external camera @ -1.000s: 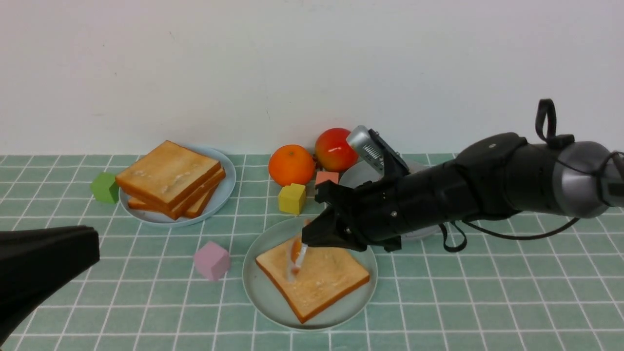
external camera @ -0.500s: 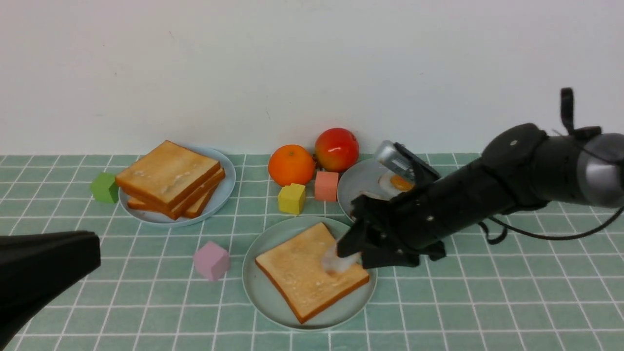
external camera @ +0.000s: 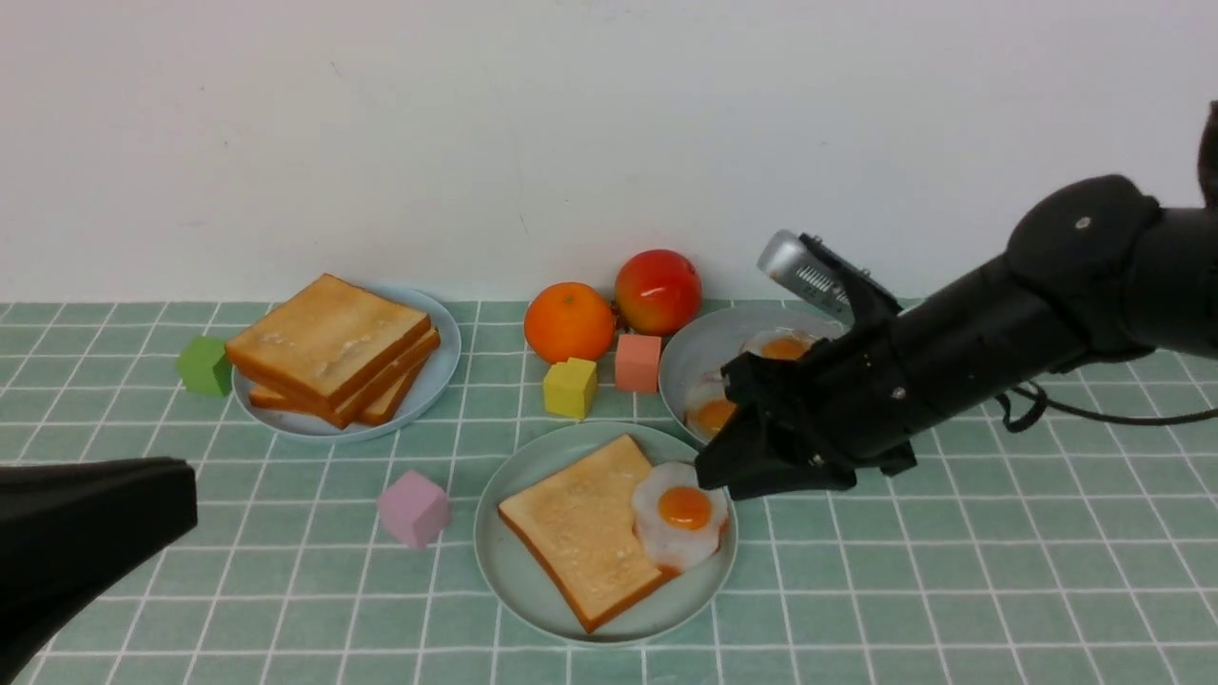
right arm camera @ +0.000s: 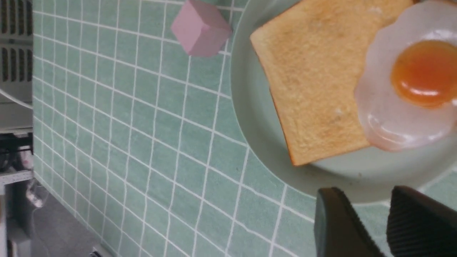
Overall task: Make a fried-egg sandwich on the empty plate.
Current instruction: Use the right arm to place the fried egg on the slice of bread in the middle
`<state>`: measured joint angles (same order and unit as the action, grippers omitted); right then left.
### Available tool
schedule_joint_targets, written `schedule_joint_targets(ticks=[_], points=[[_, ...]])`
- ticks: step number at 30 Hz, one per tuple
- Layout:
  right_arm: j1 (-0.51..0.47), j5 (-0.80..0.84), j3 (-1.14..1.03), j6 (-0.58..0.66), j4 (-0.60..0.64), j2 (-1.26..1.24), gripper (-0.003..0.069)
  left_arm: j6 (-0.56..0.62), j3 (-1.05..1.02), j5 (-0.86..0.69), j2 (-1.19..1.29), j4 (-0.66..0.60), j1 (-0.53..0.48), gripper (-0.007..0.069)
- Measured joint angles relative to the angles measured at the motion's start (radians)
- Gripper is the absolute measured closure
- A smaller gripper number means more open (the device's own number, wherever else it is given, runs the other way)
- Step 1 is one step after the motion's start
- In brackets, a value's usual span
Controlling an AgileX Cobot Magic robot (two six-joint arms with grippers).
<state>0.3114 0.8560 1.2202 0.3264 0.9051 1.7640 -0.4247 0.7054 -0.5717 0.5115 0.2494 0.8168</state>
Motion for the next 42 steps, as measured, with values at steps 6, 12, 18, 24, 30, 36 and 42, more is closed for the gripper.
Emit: schedule_joint_targets(ticks=[6, 12, 18, 24, 30, 36, 42], points=[[0.126, -0.01, 0.002, -0.166, -0.291, -0.02, 0.0424, 0.0, 0.0, 0.0, 0.0, -0.003, 0.0, 0.0631], [0.312, -0.085, 0.004, -0.363, -0.742, -0.018, 0.0392, 0.0, 0.0, 0.0, 0.0, -0.003, 0.0, 0.063], [0.445, -0.176, 0.004, -0.392, -1.099, -0.013, 0.0316, 0.0, 0.0, -0.001, 0.0, -0.003, 0.0, 0.0627], [0.486, -0.24, 0.007, -0.335, -1.322, 0.041, 0.0235, 0.0, 0.0, -0.003, 0.0, -0.004, 0.0, 0.0627], [0.487, -0.236, 0.007, -0.176, -1.334, 0.103, 0.0207, 0.0, 0.0, -0.042, 0.0, -0.004, 0.0, 0.0623], [0.487, -0.238, 0.007, -0.074, -1.328, 0.149, 0.0207, 0.0, 0.0, -0.042, 0.0, -0.004, 0.0, 0.0621], [0.487, -0.27, 0.01, -0.066, -1.359, 0.163, 0.0207, 0.0, 0.0, -0.041, 0.0, -0.004, 0.0, 0.062]])
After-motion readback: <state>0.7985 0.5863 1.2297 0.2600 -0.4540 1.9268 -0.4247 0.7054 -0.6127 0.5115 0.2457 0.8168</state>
